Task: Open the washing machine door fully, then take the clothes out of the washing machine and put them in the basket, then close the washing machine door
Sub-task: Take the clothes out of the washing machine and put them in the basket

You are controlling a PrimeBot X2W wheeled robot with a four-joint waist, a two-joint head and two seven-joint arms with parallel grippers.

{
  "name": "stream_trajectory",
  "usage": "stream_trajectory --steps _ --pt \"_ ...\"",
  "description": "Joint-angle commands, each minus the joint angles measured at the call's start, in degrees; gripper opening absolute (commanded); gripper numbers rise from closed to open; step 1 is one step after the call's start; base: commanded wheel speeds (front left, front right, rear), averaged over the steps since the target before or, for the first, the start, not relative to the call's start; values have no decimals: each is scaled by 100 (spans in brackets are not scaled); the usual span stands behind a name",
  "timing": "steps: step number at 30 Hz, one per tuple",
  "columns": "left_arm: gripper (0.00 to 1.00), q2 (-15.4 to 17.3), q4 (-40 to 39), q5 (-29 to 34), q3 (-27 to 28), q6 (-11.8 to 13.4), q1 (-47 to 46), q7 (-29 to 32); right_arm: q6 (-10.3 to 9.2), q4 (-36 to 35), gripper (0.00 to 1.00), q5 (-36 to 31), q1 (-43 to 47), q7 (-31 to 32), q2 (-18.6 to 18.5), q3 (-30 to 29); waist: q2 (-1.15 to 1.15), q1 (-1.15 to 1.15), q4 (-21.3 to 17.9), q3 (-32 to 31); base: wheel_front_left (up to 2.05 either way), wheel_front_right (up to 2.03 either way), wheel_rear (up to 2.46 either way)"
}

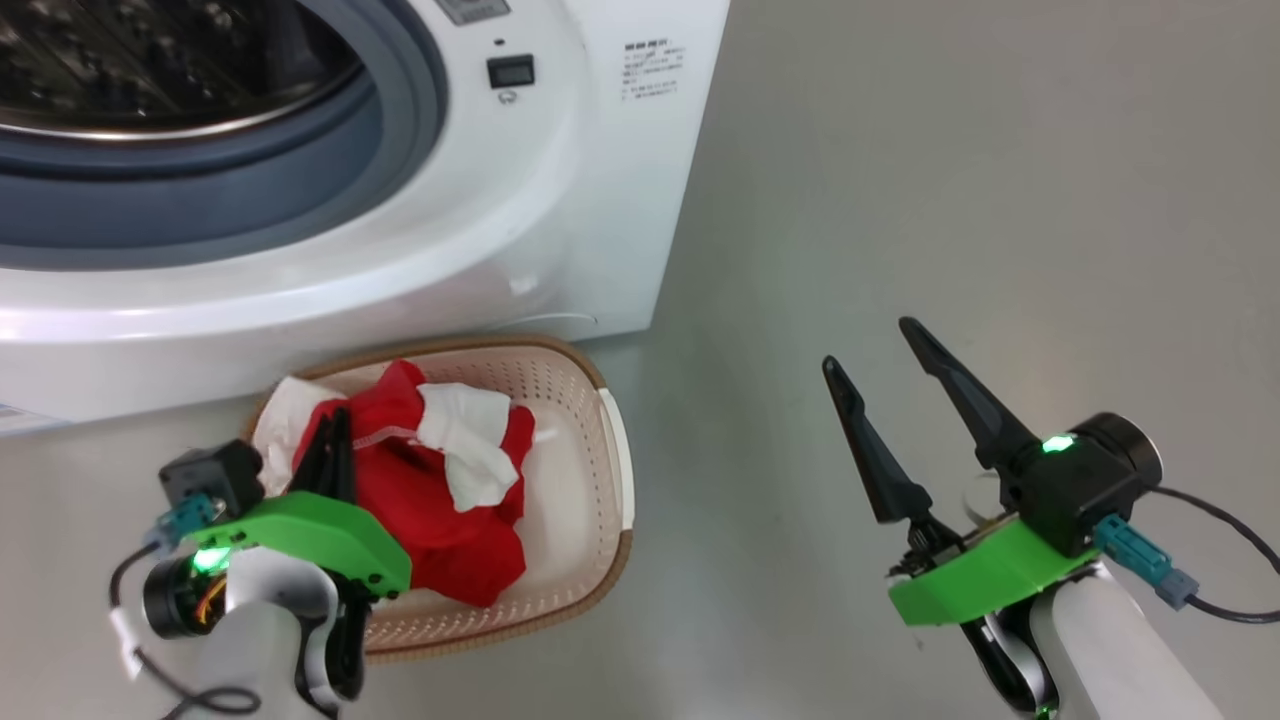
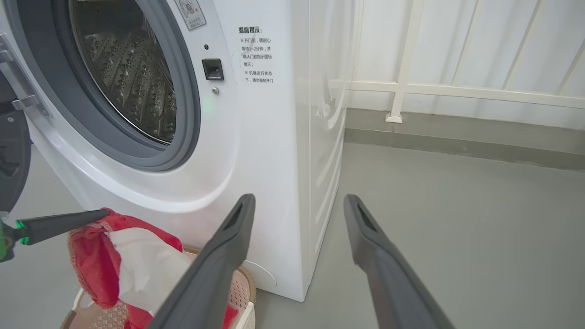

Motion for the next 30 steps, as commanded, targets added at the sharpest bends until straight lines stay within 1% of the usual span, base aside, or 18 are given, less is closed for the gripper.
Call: stream_trajectory --steps 1,7,9,10,15,20,24,30 --pt "0 105 123 -17 128 -82 -197 8 35 -115 100 -44 -98 -37 27 103 0 0 -89 165 0 0 0" --pt "0 103 1120 -201 101 -258 -707 231 35 -113 100 -50 -223 -37 28 147 0 0 -167 458 0 0 0" --pt "0 128 1412 -184 65 -272 -885 262 35 -117 100 -43 -269 -37 26 161 0 0 -182 566 0 0 0" --pt "0 128 1412 -184 65 -272 -885 262 35 -117 100 -43 -269 -37 26 161 0 0 -182 566 0 0 0" --pt "0 155 2128 -225 36 -334 -1295 338 35 -103 100 -25 -391 -37 45 223 0 0 -249 788 0 0 0" --pt "0 187 2789 -279 10 -394 -1638 522 35 -105 100 -26 -473 -37 66 288 0 0 -338 965 0 0 0" --pt "0 244 3245 -287 -38 -434 -1842 712 35 -113 100 -10 -539 -37 81 345 0 0 -424 1100 0 0 0" --pt "0 339 3628 -253 -114 -438 -2059 717 35 -89 100 -2 -618 -37 107 411 0 0 -516 1249 0 0 0"
